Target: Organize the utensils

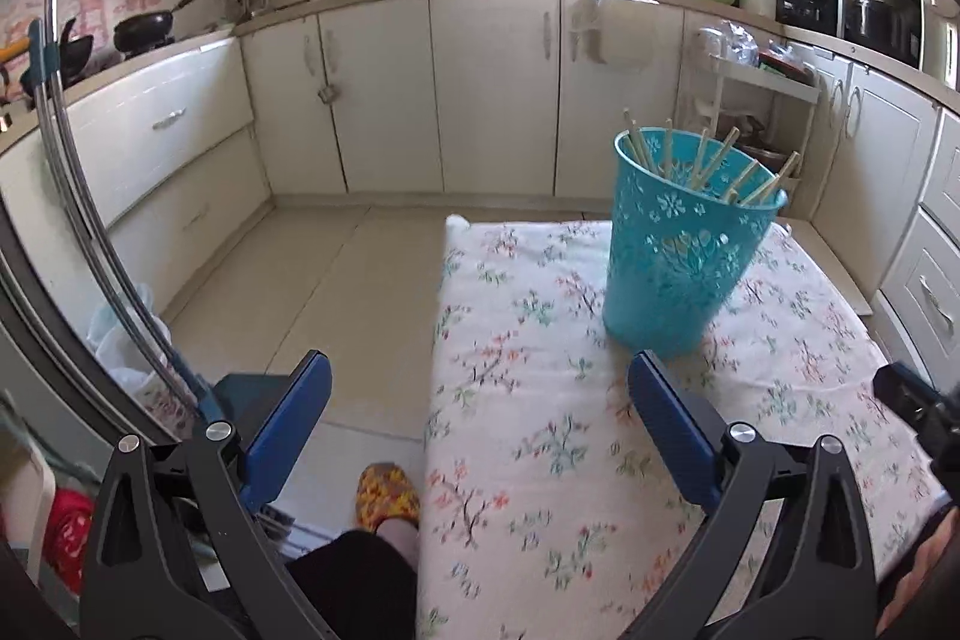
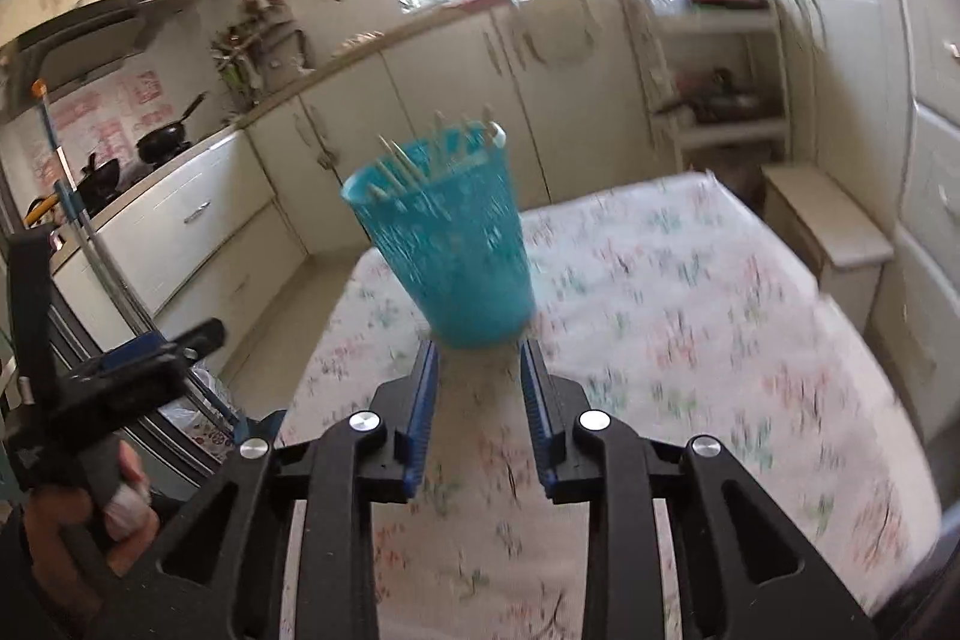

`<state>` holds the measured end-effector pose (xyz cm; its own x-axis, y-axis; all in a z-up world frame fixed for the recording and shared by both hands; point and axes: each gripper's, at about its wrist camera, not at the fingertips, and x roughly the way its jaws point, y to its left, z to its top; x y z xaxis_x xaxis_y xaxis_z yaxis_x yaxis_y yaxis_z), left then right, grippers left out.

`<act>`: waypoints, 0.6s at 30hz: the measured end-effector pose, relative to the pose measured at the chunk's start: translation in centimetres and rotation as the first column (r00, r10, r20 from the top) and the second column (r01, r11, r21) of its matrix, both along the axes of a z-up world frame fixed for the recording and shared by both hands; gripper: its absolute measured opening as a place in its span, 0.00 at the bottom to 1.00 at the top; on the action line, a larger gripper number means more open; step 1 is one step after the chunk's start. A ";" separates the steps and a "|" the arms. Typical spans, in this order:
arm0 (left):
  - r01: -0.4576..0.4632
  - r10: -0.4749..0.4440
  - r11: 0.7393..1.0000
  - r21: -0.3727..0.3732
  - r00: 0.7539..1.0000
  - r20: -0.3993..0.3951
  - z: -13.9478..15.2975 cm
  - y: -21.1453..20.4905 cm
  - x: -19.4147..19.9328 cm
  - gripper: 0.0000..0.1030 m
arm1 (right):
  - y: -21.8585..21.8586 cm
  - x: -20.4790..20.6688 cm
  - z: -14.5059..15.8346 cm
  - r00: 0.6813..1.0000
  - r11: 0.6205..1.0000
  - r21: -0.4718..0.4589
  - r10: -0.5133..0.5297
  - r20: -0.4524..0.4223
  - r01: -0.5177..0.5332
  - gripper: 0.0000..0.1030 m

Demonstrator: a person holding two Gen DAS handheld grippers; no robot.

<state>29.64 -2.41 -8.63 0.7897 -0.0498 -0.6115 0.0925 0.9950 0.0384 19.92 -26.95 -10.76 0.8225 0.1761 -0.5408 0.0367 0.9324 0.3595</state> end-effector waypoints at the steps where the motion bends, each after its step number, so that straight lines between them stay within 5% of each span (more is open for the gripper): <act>1: 0.005 -0.005 1.000 0.004 1.000 -0.003 0.3 0.1 -0.5 0.92 | 0.3 -0.6 0.0 1.000 1.000 0.005 -0.006 -0.001 0.006 0.31; 3: 0.006 -0.006 1.000 0.024 1.000 0.008 1.3 0.2 -2.1 0.92 | 1.0 -2.0 0.5 1.000 1.000 0.025 -0.011 -0.003 0.011 0.54; 9: -0.015 0.012 0.998 0.061 0.999 0.043 4.4 -0.5 -8.2 0.92 | 3.2 -5.5 4.3 1.000 0.999 0.029 0.018 -0.014 -0.018 0.85; 12: -0.012 0.010 0.997 0.074 0.999 0.032 5.4 -0.9 -10.9 0.92 | 4.1 -7.6 6.5 1.000 1.000 -0.006 0.026 0.000 -0.026 0.92; 18: 0.011 -0.010 0.999 0.037 1.000 -0.026 6.7 -0.2 -15.4 0.93 | 5.1 -11.8 9.7 1.000 0.999 -0.045 0.009 0.015 -0.008 0.93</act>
<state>14.28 -2.62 -1.89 0.7732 -0.0351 -0.6332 0.1043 0.9919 0.0724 8.15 -21.81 -1.01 0.8292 0.1586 -0.5360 0.0239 0.9480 0.3174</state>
